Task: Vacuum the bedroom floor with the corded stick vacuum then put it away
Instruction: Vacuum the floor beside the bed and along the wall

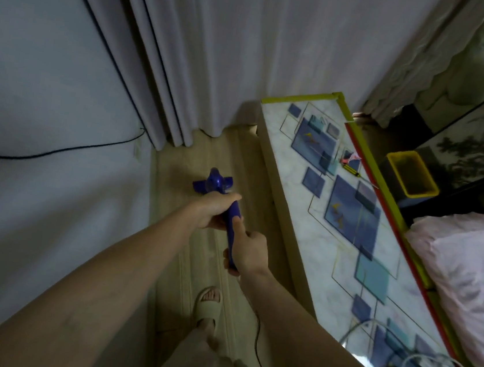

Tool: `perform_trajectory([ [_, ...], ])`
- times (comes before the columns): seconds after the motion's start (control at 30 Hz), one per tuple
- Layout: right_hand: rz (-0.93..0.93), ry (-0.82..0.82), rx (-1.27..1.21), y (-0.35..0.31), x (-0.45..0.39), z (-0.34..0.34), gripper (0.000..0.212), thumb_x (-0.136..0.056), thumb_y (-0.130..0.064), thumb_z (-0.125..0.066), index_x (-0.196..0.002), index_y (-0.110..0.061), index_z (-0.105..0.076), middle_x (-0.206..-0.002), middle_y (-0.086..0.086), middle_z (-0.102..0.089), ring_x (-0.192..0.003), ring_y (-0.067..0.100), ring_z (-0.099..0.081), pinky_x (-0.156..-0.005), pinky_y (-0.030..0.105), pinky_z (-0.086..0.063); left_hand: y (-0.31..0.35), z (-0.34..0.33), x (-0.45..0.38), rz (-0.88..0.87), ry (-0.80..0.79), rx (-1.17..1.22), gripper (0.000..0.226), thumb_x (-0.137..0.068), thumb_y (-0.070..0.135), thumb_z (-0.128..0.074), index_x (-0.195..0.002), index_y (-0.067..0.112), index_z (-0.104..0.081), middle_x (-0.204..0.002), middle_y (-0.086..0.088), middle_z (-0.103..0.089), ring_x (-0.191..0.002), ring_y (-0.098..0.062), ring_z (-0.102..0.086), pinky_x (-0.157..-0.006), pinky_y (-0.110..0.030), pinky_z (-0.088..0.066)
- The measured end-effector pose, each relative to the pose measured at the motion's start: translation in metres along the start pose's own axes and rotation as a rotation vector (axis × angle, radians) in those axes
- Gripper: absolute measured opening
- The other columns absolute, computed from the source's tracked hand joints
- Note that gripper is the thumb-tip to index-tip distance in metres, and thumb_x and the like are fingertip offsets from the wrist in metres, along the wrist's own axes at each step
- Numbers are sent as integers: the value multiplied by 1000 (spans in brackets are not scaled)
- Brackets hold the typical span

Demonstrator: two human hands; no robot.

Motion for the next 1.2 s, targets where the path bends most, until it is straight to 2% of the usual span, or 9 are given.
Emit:
perform_trajectory([
  [0.1, 12, 15, 31, -26, -39, -13, 38, -102, -44, -39, -84, -13, -52, -64, 4, -54, -44, 10, -47, -45, 23, -41, 28, 19, -30, -8, 18, -2, 28, -96, 32, -51, -105, 6, -56, -79, -11, -66, -67, -21, -65, -53, -30, -54],
  [0.27, 17, 31, 92, -61, -100, -38, 37, -101, -46, -37, -85, -16, -51, -69, 4, -56, -46, 10, -49, -45, 22, -42, 71, 50, -76, 7, 54, -7, 24, -97, 31, -51, -105, 8, -52, -82, -12, -64, -68, -22, -64, -58, -33, -55],
  [0.4, 43, 51, 142, -87, -141, -50, 40, -101, -47, -35, -82, -15, -50, -68, 5, -56, -47, 12, -49, -47, 25, -43, 103, 67, -104, -1, 62, -8, 24, -98, 31, -50, -102, 7, -52, -77, -10, -64, -63, -20, -63, -48, -27, -53],
  [0.6, 44, 51, 153, -110, -173, -53, 39, -102, -47, -35, -82, -15, -48, -69, 5, -55, -50, 13, -50, -50, 26, -45, 128, 77, -128, -14, 71, 15, 27, -97, 31, -52, -108, 7, -54, -79, -10, -66, -64, -18, -64, -42, -24, -50],
  [0.77, 4, 30, 194, -94, -167, -44, 38, -101, -48, -35, -84, -16, -48, -71, 5, -55, -50, 12, -50, -48, 24, -44, 115, 66, -125, 9, 68, -5, 22, -98, 26, -50, -108, 6, -51, -77, -9, -63, -62, -18, -62, -38, -22, -49],
  [0.93, 45, 37, 217, -77, -138, -22, 37, -102, -46, -35, -88, -14, -51, -70, 5, -57, -46, 10, -50, -44, 22, -42, 93, 44, -105, -2, 24, 22, 24, -97, 26, -51, -112, 7, -52, -81, -9, -65, -68, -18, -65, -52, -29, -53],
  [1.07, 55, 45, 214, -59, -99, -3, 38, -101, -46, -37, -91, -13, -52, -67, 5, -57, -41, 9, -49, -43, 21, -43, 70, 22, -74, 6, -10, 67, 19, -96, 25, -53, -105, 9, -51, -79, -9, -64, -65, -17, -64, -51, -28, -54],
  [1.2, 61, 39, 232, -40, -51, 15, 38, -101, -44, -36, -91, -11, -51, -65, 4, -56, -37, 6, -48, -39, 18, -41, 39, 0, -41, -10, -38, 87, 23, -94, 27, -56, -104, 7, -52, -77, -9, -66, -69, -19, -66, -58, -31, -56],
])
Point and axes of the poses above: each hand's wrist, its own x-axis away from the middle knuckle, its own z-axis out of the back of the hand, y = z × x, the point moved 3 cm from there along -x, towards the middle knuckle
